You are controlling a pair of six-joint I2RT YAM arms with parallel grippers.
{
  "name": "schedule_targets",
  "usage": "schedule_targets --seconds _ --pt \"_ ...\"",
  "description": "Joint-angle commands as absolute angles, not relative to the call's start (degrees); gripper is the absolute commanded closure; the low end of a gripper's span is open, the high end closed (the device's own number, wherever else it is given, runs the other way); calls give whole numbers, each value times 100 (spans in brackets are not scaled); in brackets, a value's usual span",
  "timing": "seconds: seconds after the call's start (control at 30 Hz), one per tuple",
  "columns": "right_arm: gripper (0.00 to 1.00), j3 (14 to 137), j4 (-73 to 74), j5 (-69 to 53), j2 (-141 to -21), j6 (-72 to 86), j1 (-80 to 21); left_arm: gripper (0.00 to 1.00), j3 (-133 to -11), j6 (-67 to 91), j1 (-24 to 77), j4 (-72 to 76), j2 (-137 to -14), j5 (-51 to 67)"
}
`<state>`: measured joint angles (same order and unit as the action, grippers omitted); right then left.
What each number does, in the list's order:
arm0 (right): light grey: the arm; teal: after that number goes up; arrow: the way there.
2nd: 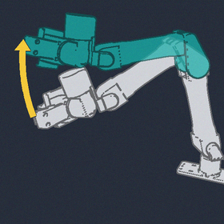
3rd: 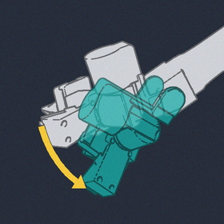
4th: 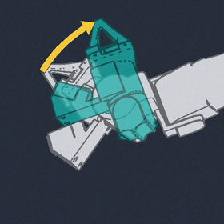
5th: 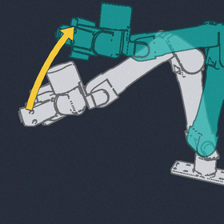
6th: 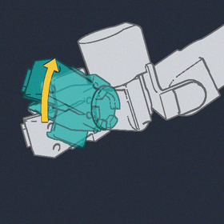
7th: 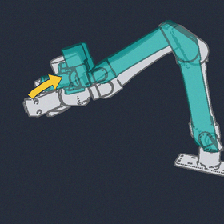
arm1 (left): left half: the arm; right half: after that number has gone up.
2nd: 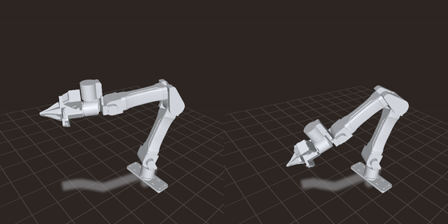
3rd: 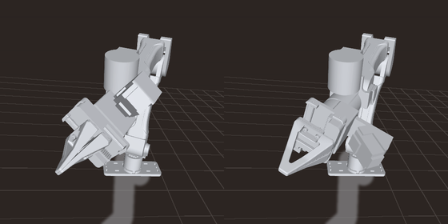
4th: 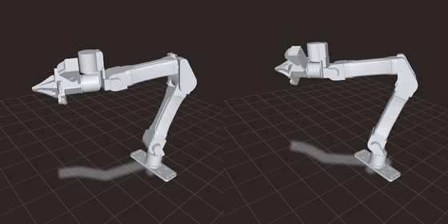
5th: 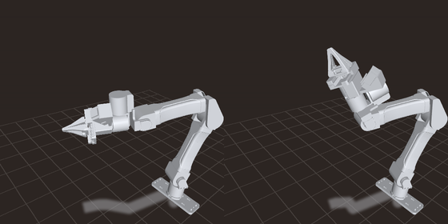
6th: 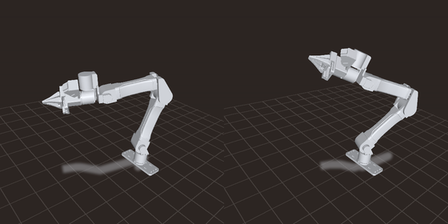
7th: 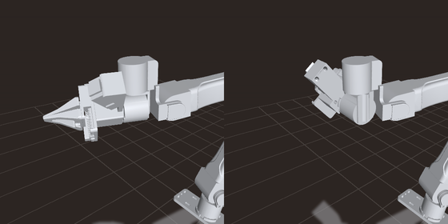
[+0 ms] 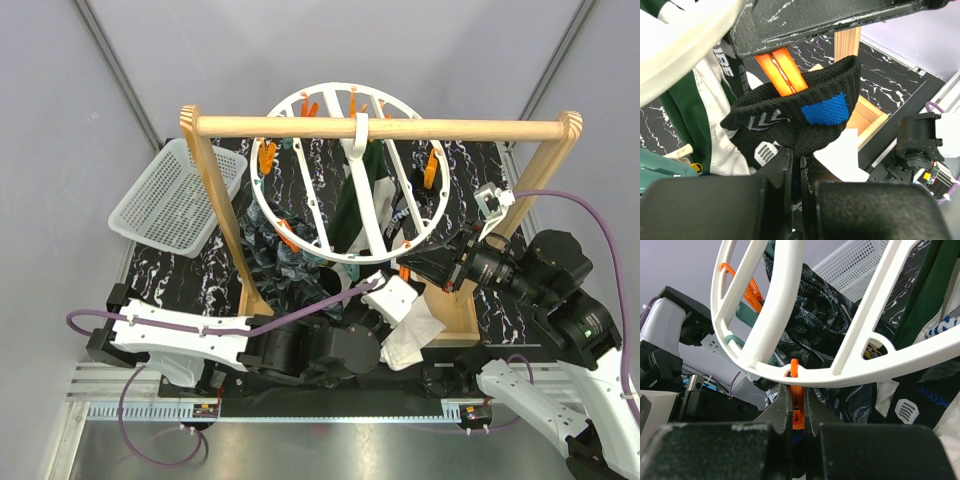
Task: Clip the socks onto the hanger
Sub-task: Clamp the sock onto the hanger.
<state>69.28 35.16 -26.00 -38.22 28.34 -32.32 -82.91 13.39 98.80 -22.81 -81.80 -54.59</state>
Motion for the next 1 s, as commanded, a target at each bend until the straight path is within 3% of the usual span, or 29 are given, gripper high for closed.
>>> schedule_targets --seconds 0.0,0.97 --pt "100 6908 3454 -2522 -3823 2856 -3234 100 -8613 1143 9861 -1863 -7937 -5695" --pt "100 7022 3357 -2540 -3806 2988 -3234 100 -8165 1345 9589 -1459 -7682 -5625"
